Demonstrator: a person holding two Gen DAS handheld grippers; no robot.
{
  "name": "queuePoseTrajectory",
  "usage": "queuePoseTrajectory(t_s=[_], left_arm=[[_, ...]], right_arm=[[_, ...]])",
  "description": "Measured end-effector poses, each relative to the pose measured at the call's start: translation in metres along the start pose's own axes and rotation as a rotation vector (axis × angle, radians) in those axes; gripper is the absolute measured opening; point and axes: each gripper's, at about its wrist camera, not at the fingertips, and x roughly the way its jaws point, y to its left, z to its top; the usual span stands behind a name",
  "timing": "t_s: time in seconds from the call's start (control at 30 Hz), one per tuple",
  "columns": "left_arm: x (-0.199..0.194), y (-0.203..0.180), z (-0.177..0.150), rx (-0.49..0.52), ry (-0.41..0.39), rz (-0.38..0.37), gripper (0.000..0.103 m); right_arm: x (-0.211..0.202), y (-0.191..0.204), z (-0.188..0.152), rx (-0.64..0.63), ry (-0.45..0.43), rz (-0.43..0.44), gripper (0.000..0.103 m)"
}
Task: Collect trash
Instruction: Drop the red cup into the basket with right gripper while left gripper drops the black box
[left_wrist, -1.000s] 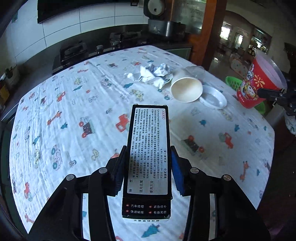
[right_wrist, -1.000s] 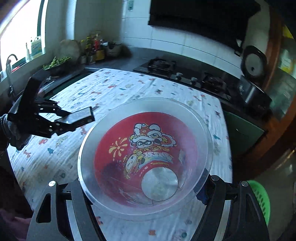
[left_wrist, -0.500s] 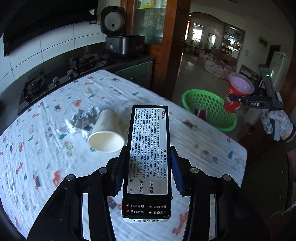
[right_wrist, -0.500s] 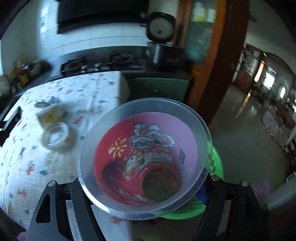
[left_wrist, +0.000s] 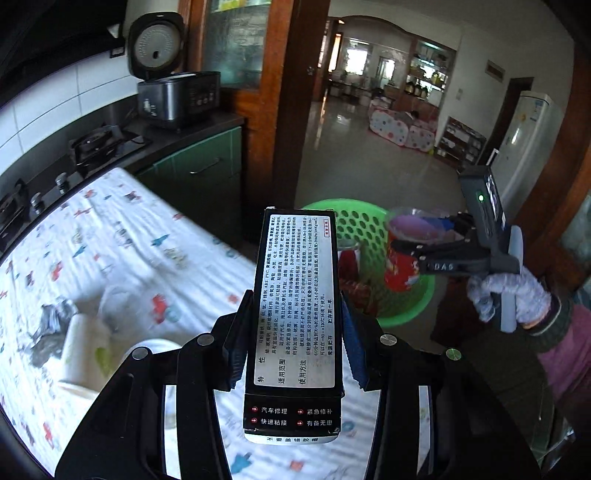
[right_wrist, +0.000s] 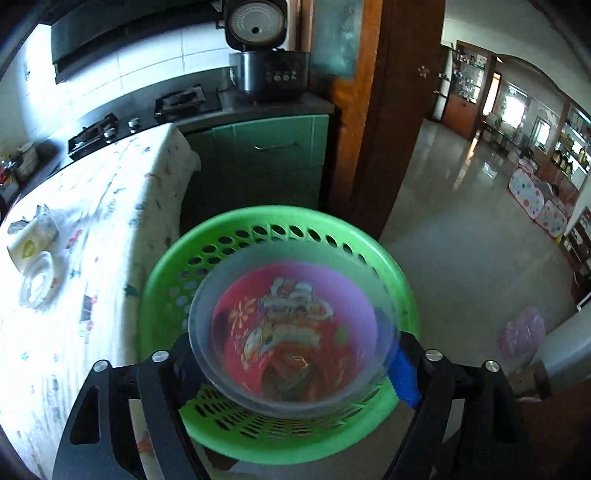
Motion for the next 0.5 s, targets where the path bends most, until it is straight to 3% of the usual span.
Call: queuePoseTrajectory(t_s=[0.2,0.5], left_arm=[[0.045,-0.022,0.023,0.012,0.041,-0.029,0.044],[0.094,-0.040,0.042,-0.022,0.092,-0.050,0.045]], right_arm=[[0.004,-0.016,-0.008,0.022,-0.011,-0.008,0.084],[-0.025,-0.027,-0.023,0.033,-0.087,0.013,0.090]])
